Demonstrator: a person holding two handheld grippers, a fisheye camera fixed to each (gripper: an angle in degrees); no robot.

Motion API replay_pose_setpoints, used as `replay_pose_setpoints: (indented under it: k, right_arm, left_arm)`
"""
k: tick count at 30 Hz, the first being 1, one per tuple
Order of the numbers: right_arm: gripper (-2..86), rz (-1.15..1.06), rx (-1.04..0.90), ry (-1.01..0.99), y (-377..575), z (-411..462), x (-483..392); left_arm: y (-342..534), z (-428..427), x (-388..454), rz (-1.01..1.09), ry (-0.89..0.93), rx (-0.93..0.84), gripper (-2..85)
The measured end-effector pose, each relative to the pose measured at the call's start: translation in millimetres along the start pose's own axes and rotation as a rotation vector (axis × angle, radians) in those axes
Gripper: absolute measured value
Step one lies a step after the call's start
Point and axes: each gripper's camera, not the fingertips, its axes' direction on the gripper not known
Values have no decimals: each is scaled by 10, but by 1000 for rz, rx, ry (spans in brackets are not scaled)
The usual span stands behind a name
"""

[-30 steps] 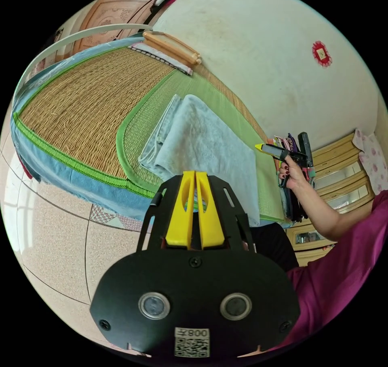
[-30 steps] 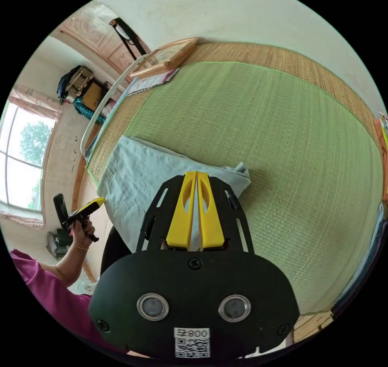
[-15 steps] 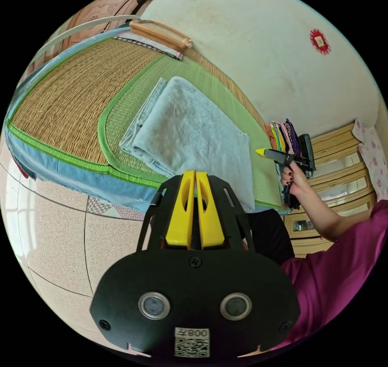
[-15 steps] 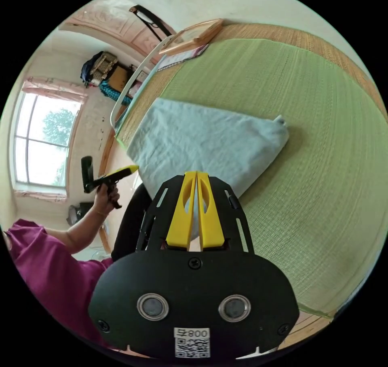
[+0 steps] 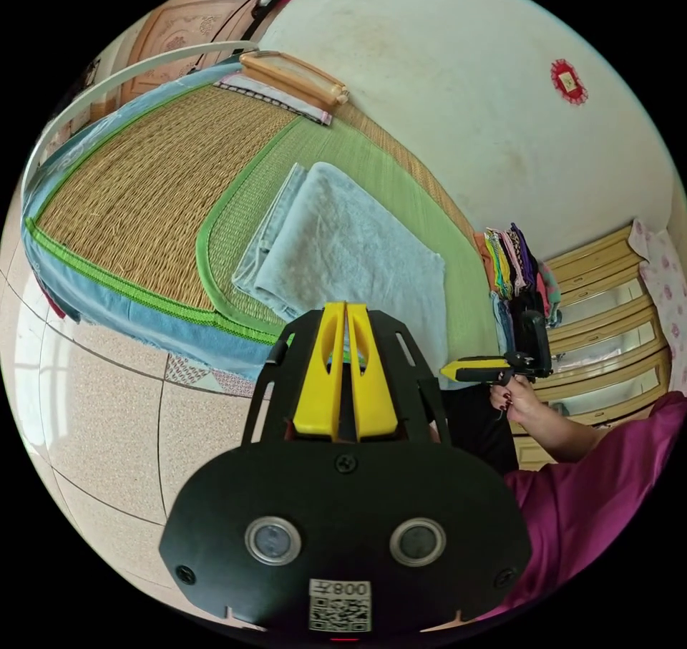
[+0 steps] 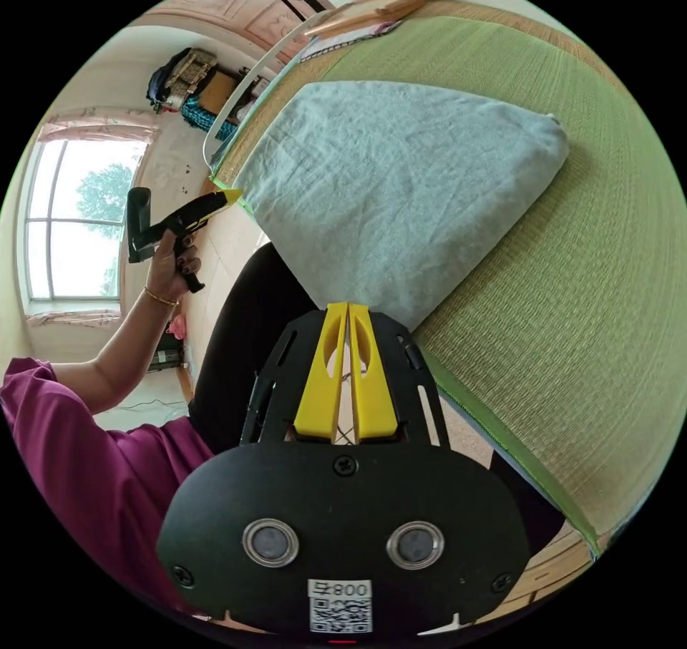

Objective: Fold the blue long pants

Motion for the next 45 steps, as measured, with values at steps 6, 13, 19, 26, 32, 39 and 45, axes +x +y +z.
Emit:
replay_pose_setpoints:
  k: [6,13,19,26,32,39,45]
  right_arm:
    - [1,61,73,22,17,-88,164]
    - [0,41,123,-32,-46,-5,105]
    - [0,-77,21,-25,-115,391,-252]
    - [0,-128,-39,6,-236,638,-462]
    - [0,-192,-62,-12,-294,778,-700]
    - [0,-247,-142,147,-443,1103,-938]
    - [0,-218,-125,249,-478,937,-842]
  left_arm:
    - [-109,230,-177,-34,-44,-82,1]
    - [-145,-69,-299,-26,-76,19,9]
    - [-255,-271,-616,-91,-92,94,43]
    - [-384,108,-1107,-202,-15,-7,71]
    - [-414,122,-1272,-221,73,61,79]
    - [-398,464,-1448,-267,72,-55,45]
    - [-189,621,-1243,-223,49,-117,29]
